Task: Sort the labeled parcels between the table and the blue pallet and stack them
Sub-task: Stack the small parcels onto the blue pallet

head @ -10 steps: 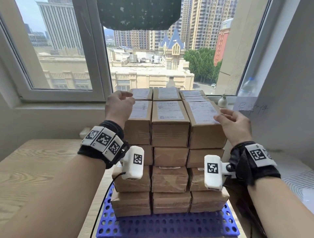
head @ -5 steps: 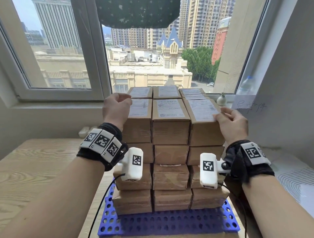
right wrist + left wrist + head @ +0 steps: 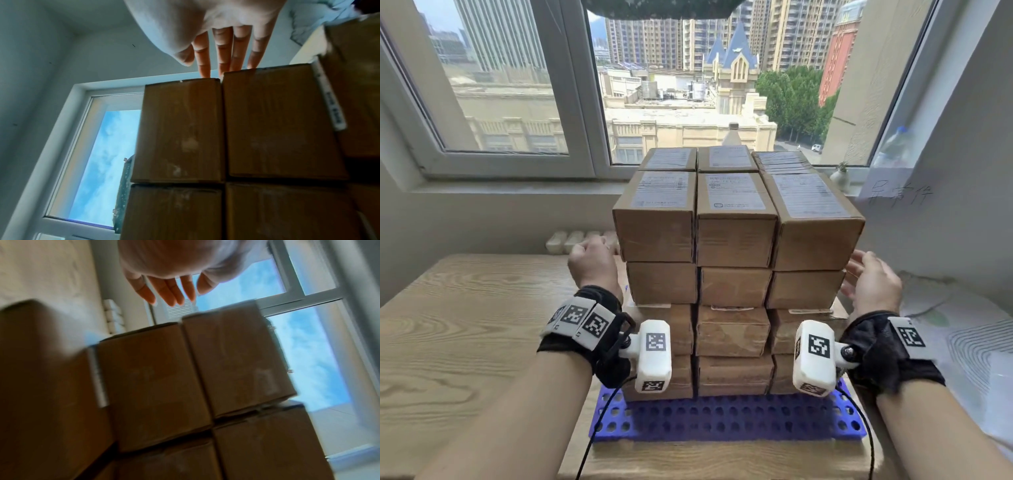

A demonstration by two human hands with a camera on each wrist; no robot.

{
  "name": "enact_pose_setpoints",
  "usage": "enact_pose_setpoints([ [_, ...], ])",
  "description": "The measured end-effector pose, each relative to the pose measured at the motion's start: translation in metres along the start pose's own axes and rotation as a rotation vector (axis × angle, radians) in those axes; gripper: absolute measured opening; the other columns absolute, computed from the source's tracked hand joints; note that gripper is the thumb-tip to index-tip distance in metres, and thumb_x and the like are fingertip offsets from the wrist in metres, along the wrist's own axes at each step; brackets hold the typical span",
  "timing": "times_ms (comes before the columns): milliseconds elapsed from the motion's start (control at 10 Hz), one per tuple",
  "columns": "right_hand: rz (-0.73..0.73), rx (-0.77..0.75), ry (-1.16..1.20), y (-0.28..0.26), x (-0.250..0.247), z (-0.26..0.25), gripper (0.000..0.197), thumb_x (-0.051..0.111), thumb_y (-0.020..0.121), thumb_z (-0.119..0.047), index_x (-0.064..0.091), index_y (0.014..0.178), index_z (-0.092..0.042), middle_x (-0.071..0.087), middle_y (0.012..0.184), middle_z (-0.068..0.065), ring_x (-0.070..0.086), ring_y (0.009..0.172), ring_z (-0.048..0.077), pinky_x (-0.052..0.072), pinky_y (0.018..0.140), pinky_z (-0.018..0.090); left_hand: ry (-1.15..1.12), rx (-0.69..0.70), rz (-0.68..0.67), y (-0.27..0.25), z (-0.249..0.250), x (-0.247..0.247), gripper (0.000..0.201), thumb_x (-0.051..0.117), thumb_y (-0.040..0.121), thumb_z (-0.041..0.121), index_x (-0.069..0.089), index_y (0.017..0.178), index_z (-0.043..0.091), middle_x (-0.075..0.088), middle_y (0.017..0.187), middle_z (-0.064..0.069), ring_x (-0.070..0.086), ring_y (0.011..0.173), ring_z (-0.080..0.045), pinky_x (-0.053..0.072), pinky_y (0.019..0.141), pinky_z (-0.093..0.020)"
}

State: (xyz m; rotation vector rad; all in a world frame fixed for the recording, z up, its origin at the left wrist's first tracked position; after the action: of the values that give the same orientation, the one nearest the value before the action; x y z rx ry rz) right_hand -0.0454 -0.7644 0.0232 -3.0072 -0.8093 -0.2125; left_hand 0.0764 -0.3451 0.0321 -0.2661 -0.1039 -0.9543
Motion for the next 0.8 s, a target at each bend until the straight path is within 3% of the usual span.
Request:
enact_pose_setpoints([
  [100, -0.010, 0.049, -0.048, 0.008, -0.001, 0.023, 0.028, 0.048, 0.070, -0.044, 0.070, 0.065, -0.028, 0.070, 0.072, -0.008, 0.064, 0.080, 0.016, 0.045, 0.079, 0.034, 0.076, -0.140, -0.127, -0.004, -0.036, 0.003, 0.019, 0.047, 0.091, 0.017, 0.050, 0.072, 0.019, 0.050, 0.074, 0.004, 0.051, 0.081, -0.019, 0.038, 0.076, -0.030],
  [200, -0.099, 0.084, -0.093, 0.012, 0.002, 0.028, 0.025, 0.049, 0.091, -0.025, 0.056, 0.068, -0.025, 0.058, 0.046, -0.022, 0.053, 0.061, 0.002, 0.041, 0.069, 0.023, 0.100, -0.232, -0.162, -0.009, -0.053, 0.003, 0.023, 0.048, 0.094, 0.018, 0.046, 0.071, 0.019, 0.048, 0.074, 0.002, 0.050, 0.082, -0.022, 0.039, 0.082, -0.035],
  [300, -0.123, 0.079, -0.136, 0.011, 0.003, 0.022, 0.026, 0.048, 0.095, -0.020, 0.052, 0.070, -0.026, 0.058, 0.056, -0.012, 0.047, 0.064, 0.006, 0.042, 0.075, 0.029, 0.156, -0.207, -0.173, -0.009, -0.052, 0.005, 0.025, 0.048, 0.094, 0.017, 0.044, 0.070, 0.019, 0.047, 0.074, 0.000, 0.049, 0.090, -0.023, 0.042, 0.082, -0.037],
  [400, -0.107, 0.078, -0.153, 0.010, 0.003, 0.022, 0.026, 0.048, 0.094, -0.021, 0.050, 0.068, -0.026, 0.053, 0.064, -0.011, 0.046, 0.064, 0.007, 0.044, 0.083, 0.036, 0.157, -0.230, -0.166, -0.006, -0.055, 0.005, 0.025, 0.048, 0.094, 0.016, 0.043, 0.070, 0.020, 0.047, 0.075, 0.000, 0.050, 0.090, -0.023, 0.044, 0.082, -0.038],
  [500, -0.116, 0.061, -0.181, 0.012, 0.003, 0.024, 0.025, 0.047, 0.092, -0.022, 0.049, 0.068, -0.027, 0.054, 0.063, -0.009, 0.046, 0.065, 0.007, 0.045, 0.089, 0.041, 0.176, -0.215, -0.183, -0.005, -0.055, 0.006, 0.026, 0.048, 0.094, 0.014, 0.043, 0.069, 0.019, 0.047, 0.073, 0.000, 0.050, 0.087, -0.023, 0.046, 0.075, -0.034],
  [600, -0.101, 0.045, -0.150, 0.012, 0.002, 0.026, 0.017, 0.053, 0.084, -0.027, 0.057, 0.067, -0.024, 0.060, 0.069, -0.008, 0.055, 0.070, 0.013, 0.045, 0.084, 0.039, 0.189, -0.209, -0.205, -0.004, -0.055, 0.006, 0.016, 0.053, 0.090, 0.012, 0.053, 0.075, 0.016, 0.054, 0.074, 0.000, 0.054, 0.071, -0.019, 0.040, 0.061, -0.027],
  [700, -0.022, 0.066, -0.075, 0.011, -0.008, 0.032, 0.019, 0.048, 0.077, -0.023, 0.065, 0.068, -0.022, 0.066, 0.076, -0.001, 0.061, 0.074, 0.016, 0.045, 0.073, 0.030, 0.154, -0.240, -0.129, 0.003, -0.059, -0.004, 0.005, 0.062, 0.085, 0.012, 0.060, 0.090, 0.010, 0.061, 0.084, -0.002, 0.057, 0.075, -0.016, 0.044, 0.068, -0.027],
  [800, -0.041, 0.082, -0.153, 0.015, -0.014, 0.041, 0.019, 0.046, 0.081, -0.019, 0.065, 0.076, -0.022, 0.069, 0.070, -0.010, 0.057, 0.070, 0.008, 0.043, 0.071, 0.019, 0.236, -0.234, -0.056, 0.014, -0.063, -0.017, 0.010, 0.063, 0.086, 0.017, 0.060, 0.082, 0.008, 0.061, 0.097, -0.006, 0.055, 0.087, -0.022, 0.045, 0.085, -0.029],
])
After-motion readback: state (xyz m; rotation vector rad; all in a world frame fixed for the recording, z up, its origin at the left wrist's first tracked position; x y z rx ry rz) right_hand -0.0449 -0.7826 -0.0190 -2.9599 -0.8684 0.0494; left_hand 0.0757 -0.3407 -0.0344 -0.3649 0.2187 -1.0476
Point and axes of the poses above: each hand's wrist, its own y-axis towards the middle knuckle, its own x-axis out of the palm, z = x × y, the point moved 7 cm from there along y, towards the middle knuckle
